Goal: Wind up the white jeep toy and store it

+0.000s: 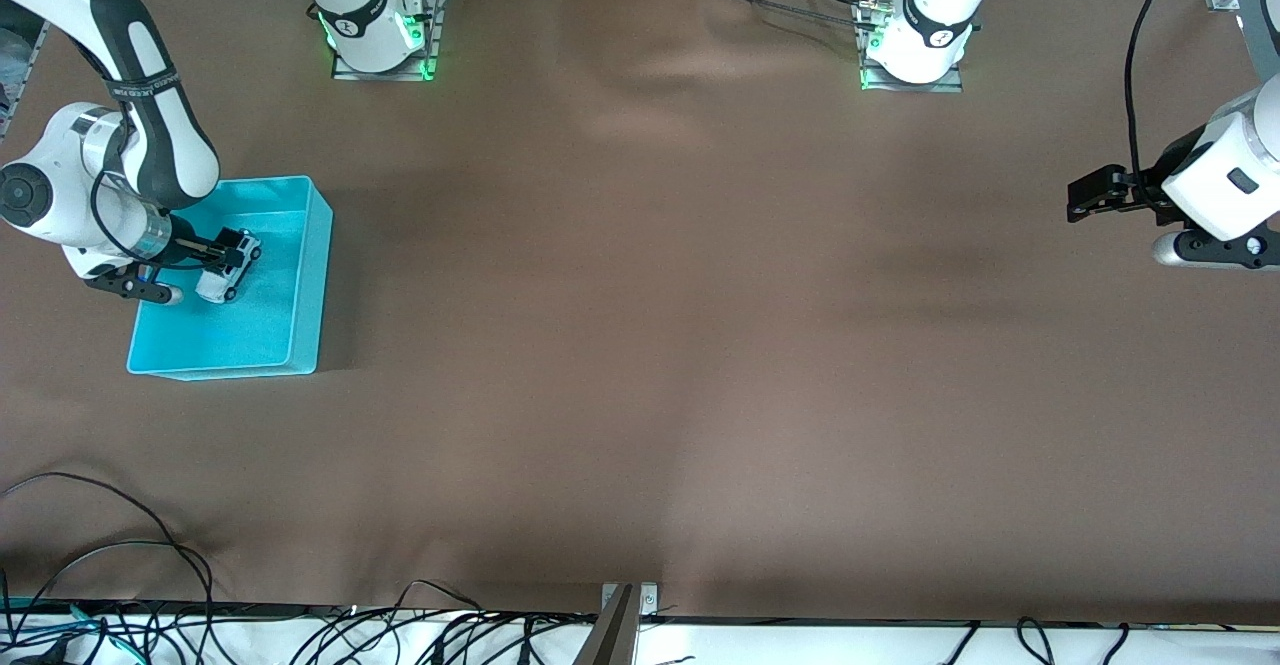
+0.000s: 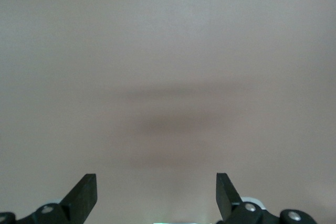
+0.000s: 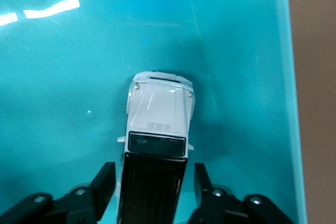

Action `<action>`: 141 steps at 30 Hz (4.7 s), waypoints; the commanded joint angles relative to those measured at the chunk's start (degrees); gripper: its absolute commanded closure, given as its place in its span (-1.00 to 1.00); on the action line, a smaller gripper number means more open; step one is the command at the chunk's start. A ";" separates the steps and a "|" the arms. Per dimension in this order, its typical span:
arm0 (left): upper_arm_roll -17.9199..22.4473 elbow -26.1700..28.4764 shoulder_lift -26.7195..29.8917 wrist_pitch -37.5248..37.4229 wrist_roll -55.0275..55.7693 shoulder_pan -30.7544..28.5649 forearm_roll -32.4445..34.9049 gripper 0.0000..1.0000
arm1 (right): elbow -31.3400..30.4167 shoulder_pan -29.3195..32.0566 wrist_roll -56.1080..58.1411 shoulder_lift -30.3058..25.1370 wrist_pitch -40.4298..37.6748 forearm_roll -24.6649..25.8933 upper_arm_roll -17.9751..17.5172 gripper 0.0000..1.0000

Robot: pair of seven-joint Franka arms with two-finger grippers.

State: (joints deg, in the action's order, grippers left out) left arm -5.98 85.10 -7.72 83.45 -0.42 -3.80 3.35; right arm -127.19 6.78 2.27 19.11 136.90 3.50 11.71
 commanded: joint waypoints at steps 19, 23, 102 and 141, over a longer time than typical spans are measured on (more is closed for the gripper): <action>0.18 -0.29 0.16 0.14 0.51 -0.86 -1.50 -1.00 | 0.01 0.34 -3.15 -10.94 -9.80 0.81 -1.51 -1.00; 0.18 -0.37 0.16 0.14 0.42 -1.30 -2.11 -1.00 | 0.27 0.25 -3.24 -12.52 -11.12 0.72 -2.65 -1.00; 12.13 -0.20 2.09 2.25 0.34 10.56 -5.72 -1.00 | 35.87 -5.38 -8.51 -18.23 -49.88 -5.61 -16.02 -1.00; 9.41 0.33 2.09 2.07 0.51 10.39 0.08 -1.00 | 35.52 -8.45 -8.69 -17.53 -50.06 -3.85 -13.47 -1.00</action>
State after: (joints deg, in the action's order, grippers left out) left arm 3.50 84.90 -6.45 85.99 -0.42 6.75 3.83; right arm -92.85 -0.86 -6.20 1.12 88.28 -1.36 -2.28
